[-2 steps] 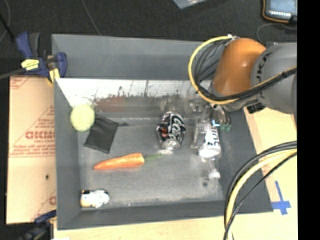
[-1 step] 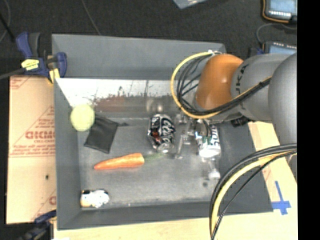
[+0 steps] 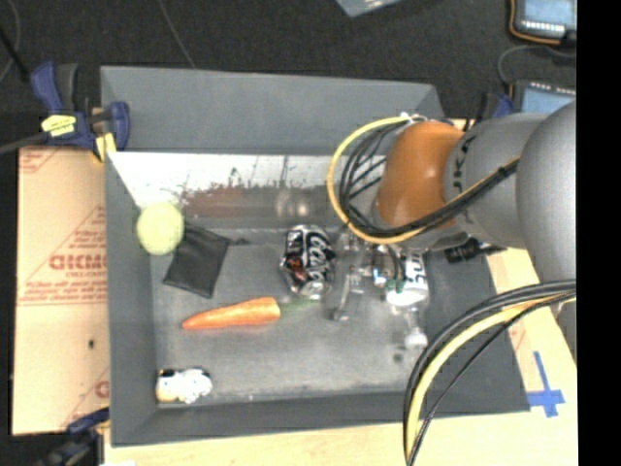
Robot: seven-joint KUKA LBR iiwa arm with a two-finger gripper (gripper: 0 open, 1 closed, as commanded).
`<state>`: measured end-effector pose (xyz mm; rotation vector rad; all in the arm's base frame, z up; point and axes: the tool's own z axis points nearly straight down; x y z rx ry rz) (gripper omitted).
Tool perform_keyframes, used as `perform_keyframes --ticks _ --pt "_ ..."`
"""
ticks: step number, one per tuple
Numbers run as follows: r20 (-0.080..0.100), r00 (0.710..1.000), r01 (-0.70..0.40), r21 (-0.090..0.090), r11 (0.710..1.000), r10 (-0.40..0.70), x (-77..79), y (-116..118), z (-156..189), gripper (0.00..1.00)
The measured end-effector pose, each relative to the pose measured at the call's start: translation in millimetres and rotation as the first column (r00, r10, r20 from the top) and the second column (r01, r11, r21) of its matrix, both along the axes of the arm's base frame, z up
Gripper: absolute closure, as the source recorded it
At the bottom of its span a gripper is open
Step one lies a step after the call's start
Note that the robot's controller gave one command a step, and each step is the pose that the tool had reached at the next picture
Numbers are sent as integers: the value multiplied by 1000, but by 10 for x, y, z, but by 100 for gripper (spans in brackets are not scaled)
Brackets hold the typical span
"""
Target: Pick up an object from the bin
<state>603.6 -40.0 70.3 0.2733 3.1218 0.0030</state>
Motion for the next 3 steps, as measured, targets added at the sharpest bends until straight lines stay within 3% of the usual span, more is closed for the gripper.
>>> perform_keyframes --ticks 1,2,3 --pt "4 996 94 -4 996 -94 29 -43 10 0" --pt "2 996 89 -3 996 -89 -46 385 49 0" --pt "9 999 40 -5 999 -40 95 687 22 100"
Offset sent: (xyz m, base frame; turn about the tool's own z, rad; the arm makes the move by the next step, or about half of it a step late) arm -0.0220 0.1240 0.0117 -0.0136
